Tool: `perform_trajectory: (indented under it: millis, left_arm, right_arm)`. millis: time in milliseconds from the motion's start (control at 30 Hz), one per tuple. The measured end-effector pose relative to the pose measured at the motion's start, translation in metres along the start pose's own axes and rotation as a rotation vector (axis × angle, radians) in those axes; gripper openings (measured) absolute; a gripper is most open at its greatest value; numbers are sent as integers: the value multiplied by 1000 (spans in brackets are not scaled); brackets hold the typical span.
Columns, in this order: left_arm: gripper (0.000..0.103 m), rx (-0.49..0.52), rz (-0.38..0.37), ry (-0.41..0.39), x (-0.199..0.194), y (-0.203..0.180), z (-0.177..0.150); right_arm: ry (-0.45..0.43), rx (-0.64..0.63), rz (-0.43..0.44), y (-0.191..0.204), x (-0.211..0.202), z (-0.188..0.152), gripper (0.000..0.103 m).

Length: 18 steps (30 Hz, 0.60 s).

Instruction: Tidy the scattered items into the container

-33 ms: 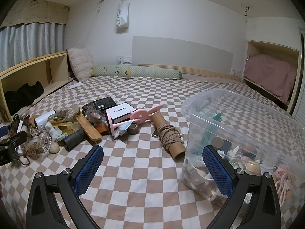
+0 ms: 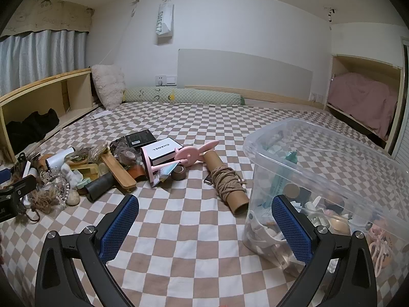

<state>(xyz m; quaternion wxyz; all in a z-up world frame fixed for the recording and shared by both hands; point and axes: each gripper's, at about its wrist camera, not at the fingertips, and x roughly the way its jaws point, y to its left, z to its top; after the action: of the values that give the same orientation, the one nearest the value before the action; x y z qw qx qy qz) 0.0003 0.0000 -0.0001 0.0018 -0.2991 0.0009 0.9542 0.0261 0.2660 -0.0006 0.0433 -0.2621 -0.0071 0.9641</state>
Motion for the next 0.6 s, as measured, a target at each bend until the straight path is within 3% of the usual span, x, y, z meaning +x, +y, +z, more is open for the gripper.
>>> perform_trajectory:
  millis: [600]
  left_arm:
    - [103,15,5,-4,0,-1,-1]
  right_arm:
    - [2,10,-12,-2,-1,0,103]
